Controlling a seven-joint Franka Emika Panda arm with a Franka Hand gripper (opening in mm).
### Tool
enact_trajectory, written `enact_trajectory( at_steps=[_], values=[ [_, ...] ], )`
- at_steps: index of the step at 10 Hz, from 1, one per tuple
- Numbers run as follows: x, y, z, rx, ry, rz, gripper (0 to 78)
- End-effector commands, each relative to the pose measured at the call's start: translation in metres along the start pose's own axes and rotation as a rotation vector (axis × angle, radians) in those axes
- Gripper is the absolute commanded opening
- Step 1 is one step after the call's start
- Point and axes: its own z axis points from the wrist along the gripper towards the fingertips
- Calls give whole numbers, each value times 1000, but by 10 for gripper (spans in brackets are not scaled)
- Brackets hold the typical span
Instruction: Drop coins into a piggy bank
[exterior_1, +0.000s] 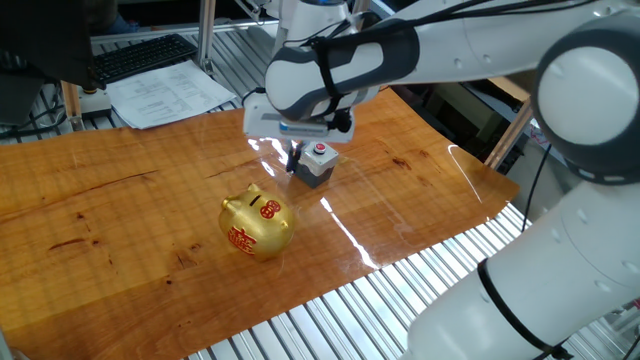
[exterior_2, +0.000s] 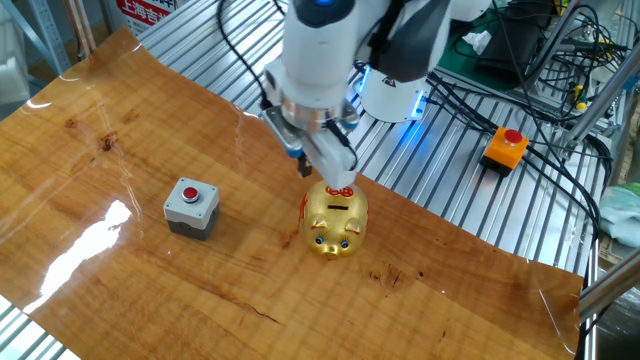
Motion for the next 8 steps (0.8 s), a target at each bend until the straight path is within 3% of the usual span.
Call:
enact_trajectory(
  at_steps=[1, 5, 8],
  values=[
    [14, 7, 2, -1, -4, 54, 11],
    [34, 22, 13, -5, -8, 150, 11],
    [41, 27, 18, -22, -1, 184, 11]
  ],
)
